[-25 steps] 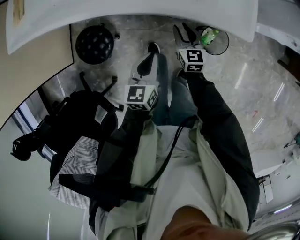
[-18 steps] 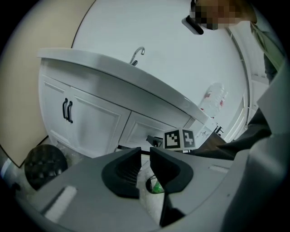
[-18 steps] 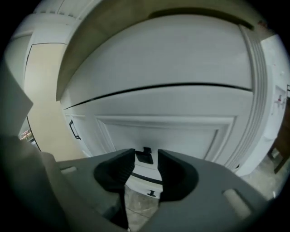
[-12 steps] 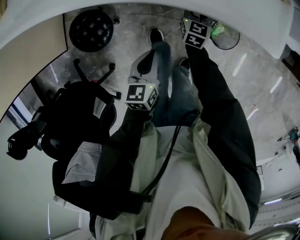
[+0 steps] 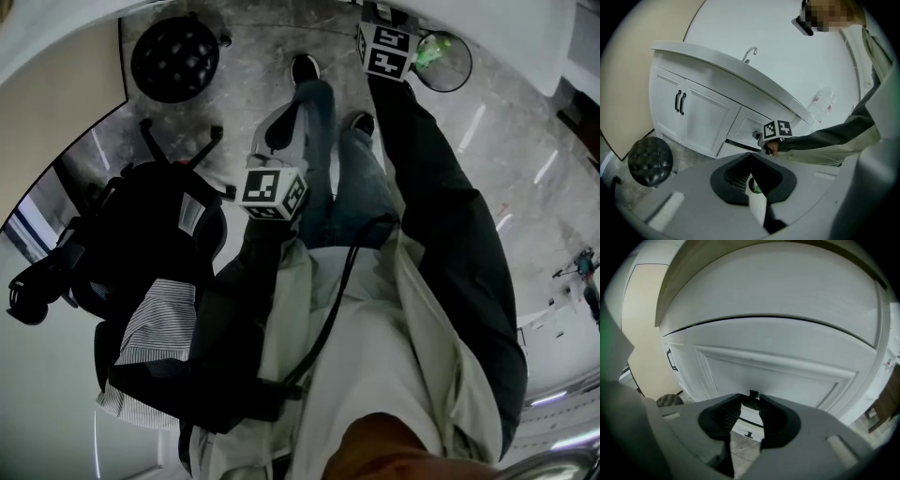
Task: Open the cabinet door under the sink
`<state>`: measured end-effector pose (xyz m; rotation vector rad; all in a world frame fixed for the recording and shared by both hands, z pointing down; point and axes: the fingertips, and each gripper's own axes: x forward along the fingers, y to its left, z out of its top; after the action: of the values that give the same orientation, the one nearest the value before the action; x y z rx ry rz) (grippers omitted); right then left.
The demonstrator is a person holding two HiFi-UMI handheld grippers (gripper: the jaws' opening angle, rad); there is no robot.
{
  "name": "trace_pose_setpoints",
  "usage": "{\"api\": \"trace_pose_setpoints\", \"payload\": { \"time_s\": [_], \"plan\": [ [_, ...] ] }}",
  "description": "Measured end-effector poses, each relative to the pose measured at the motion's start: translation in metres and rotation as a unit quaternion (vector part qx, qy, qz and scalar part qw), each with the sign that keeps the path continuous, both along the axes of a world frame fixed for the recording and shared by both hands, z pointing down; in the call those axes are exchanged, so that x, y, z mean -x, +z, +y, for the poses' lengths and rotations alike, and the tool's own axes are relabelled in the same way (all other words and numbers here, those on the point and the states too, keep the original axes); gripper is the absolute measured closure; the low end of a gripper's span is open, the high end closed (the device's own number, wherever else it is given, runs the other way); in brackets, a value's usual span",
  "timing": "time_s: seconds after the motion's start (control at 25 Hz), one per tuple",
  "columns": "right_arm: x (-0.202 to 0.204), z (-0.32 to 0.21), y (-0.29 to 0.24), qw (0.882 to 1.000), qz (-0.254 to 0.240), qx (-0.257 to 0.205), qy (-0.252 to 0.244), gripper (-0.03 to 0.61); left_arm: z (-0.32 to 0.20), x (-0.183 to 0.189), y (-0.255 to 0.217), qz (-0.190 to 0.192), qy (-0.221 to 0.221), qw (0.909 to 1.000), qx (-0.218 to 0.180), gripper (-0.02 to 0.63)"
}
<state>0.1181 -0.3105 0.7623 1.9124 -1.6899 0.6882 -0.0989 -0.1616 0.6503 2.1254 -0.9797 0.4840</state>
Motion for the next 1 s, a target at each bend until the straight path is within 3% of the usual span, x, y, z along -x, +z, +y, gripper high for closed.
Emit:
{"api": "trace_pose_setpoints", "payload": {
  "time_s": [0.6,1.0],
  "plan": [
    [0.078,0.143,0.008,0.992,-0.050,0.087,-0.077,0.459,0.021,0.003,-0.036,-0.006,-0.008,0.9996,-0.027,0.606],
    [0.101,0.192,0.009,0.982,-0.042,0.116,-0.144,0.472,0.051,-0.013,-0.043,-0.009,-0.003,0.9998,-0.020,0.606]
  ]
}}
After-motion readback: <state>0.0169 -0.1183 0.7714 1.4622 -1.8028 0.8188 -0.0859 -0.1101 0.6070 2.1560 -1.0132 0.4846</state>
